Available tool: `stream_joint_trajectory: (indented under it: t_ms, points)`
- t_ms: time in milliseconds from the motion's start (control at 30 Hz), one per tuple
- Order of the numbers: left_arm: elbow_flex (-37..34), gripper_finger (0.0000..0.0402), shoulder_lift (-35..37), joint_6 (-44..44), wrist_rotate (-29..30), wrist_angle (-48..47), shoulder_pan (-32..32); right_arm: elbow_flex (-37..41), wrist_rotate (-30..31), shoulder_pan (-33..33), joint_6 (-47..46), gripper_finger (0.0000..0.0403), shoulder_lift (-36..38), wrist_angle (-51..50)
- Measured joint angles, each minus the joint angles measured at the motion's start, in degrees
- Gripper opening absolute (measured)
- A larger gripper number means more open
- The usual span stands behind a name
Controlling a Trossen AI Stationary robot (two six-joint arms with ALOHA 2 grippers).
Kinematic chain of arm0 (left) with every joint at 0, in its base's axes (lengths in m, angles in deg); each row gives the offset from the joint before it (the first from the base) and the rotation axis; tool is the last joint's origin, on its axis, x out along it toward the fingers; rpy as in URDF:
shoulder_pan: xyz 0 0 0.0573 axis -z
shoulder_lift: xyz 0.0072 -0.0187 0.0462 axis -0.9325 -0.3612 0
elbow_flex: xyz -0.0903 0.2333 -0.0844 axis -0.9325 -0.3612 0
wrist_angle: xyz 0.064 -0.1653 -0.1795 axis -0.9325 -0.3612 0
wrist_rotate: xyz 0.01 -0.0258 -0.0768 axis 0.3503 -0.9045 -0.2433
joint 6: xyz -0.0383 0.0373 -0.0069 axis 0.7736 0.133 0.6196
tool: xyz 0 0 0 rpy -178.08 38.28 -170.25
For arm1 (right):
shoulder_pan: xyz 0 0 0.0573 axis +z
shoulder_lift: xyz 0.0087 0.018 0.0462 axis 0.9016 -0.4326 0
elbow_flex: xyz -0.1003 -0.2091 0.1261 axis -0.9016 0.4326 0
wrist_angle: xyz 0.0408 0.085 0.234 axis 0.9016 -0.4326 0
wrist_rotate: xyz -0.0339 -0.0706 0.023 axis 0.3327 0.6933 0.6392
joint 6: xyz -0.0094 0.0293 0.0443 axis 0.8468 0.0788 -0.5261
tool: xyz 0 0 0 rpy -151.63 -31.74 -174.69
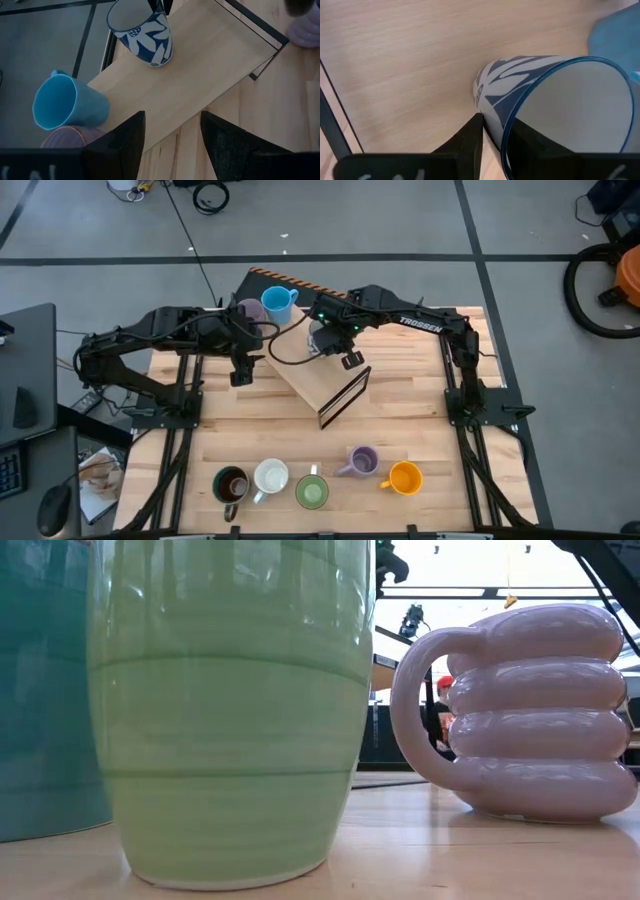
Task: Place coffee mugs
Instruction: Put the blue mug on the shelf
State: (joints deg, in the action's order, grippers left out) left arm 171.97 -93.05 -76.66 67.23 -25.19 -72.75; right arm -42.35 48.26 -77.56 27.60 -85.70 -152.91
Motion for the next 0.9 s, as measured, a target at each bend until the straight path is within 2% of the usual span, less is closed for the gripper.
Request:
stream_joint_trajectory:
  t_ms: [367, 567, 900]
  points:
    - [0.0, 0.0197, 0.0, 0.0, 0.0, 0.0, 0.0, 0.0, 0.8, 0.0, -0.1, 0.0131, 0.0, 3.5]
    - [0.0, 0.0197, 0.0, 0.0, 0.0, -0.2, 0.0, 0.0, 4.7, 0.0, -1.9, 0.0162, 0.0, 5.0]
    - [0.0, 0.0197, 0.0, 0.1, 0.0, -0.3, 0.0, 0.0, 1.9, -0.5, 4.2, 0.0162, 0.0, 7.6]
